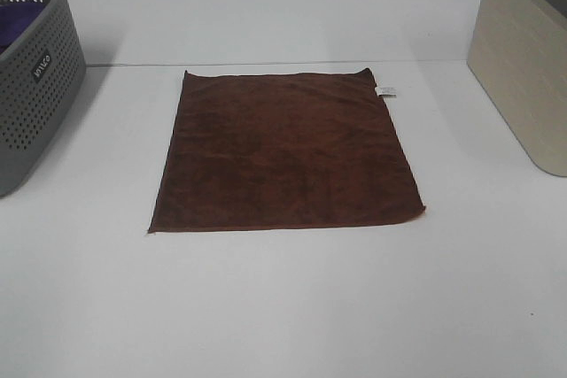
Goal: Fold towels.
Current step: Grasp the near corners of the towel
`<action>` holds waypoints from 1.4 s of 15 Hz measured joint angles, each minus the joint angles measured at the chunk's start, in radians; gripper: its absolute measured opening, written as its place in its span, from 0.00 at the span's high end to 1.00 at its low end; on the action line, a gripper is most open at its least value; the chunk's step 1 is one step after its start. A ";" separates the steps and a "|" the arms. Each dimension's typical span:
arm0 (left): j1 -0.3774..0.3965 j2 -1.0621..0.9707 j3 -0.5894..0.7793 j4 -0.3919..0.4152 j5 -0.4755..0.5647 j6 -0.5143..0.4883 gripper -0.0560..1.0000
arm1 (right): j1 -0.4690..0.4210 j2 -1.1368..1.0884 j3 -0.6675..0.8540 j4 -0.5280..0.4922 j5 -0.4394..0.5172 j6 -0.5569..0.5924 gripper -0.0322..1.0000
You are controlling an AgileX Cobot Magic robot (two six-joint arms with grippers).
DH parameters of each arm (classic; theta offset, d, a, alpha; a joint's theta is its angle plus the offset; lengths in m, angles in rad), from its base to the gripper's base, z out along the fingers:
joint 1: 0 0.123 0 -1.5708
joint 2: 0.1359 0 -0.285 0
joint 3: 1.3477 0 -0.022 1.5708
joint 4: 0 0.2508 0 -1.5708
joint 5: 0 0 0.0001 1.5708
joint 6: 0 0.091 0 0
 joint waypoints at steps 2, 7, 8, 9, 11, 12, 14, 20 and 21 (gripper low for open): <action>0.000 0.000 0.000 0.000 0.000 0.000 0.31 | 0.000 0.000 0.000 0.000 -0.001 0.000 0.09; 0.000 0.000 0.000 0.000 0.000 0.000 0.31 | 0.000 0.000 0.000 0.000 -0.001 0.000 0.09; 0.000 0.000 0.000 0.000 0.000 0.000 0.31 | 0.000 0.000 0.000 0.000 -0.001 0.000 0.09; 0.000 0.000 0.000 0.000 0.000 0.000 0.31 | 0.000 0.000 0.000 0.000 -0.001 0.000 0.09; 0.000 0.000 0.000 0.000 0.000 0.000 0.31 | 0.000 0.000 0.000 0.000 -0.001 0.000 0.09; 0.000 0.000 0.000 0.000 0.000 0.000 0.31 | 0.000 0.000 0.000 0.000 -0.001 0.000 0.09; 0.000 0.000 0.000 0.000 0.000 0.000 0.31 | 0.000 0.000 0.000 0.000 -0.001 0.000 0.09; 0.000 0.000 0.000 0.000 0.000 0.000 0.31 | 0.000 0.000 0.000 0.000 -0.002 0.000 0.09; 0.000 0.000 0.000 0.000 0.000 0.000 0.31 | 0.000 0.000 0.000 0.000 -0.002 0.000 0.09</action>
